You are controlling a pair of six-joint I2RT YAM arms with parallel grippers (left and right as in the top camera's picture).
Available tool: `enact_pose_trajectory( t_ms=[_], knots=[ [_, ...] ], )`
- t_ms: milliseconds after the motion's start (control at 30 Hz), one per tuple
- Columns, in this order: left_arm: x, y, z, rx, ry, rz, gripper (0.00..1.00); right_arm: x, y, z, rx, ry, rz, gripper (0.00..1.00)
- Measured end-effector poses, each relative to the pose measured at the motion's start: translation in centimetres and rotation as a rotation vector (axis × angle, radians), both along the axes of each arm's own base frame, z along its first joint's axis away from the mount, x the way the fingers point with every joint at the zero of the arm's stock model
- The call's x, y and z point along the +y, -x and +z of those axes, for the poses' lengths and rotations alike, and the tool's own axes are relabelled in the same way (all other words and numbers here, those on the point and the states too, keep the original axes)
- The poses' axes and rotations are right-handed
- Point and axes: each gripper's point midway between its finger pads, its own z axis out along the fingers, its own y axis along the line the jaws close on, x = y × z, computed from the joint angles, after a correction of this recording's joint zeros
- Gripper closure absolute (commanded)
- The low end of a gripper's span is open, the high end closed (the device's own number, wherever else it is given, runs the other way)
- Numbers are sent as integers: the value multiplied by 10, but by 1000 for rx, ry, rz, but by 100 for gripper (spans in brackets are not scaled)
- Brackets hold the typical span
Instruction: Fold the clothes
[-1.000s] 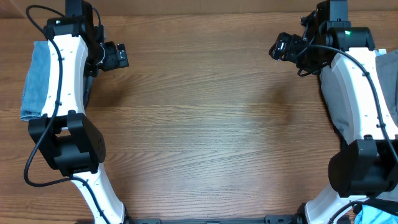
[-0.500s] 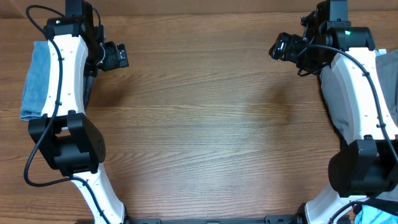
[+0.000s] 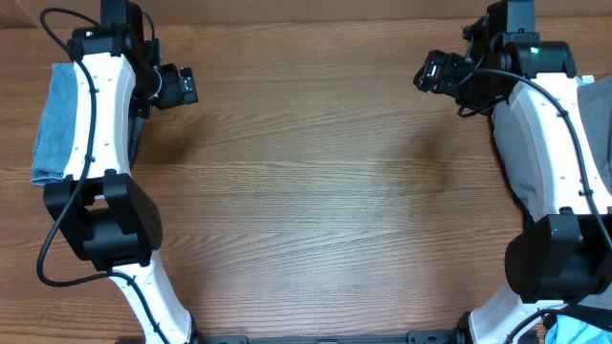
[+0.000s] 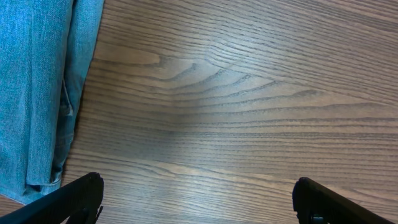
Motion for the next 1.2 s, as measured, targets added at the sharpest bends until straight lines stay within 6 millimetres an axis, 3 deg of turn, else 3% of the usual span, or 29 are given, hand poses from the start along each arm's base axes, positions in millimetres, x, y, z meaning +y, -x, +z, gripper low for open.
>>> enact_pose_trajectory(
  t_ms=[500,667,833,967,1100,1200],
  knots=[
    [0,0,0,0,0,0,0,0,0,0,0,0,1,0],
    [0,0,0,0,0,0,0,15,4,10,-24,1,34,0],
    [0,0,0,0,0,0,0,54,33,80,-193,-10,127,0],
    [0,0,0,0,0,0,0,86,78,149,-370,-40,224,0],
    [0,0,0,0,0,0,0,102,120,196,-506,-52,290,0],
    [0,0,0,0,0,0,0,97,155,230,-621,-42,298,0]
  ],
)
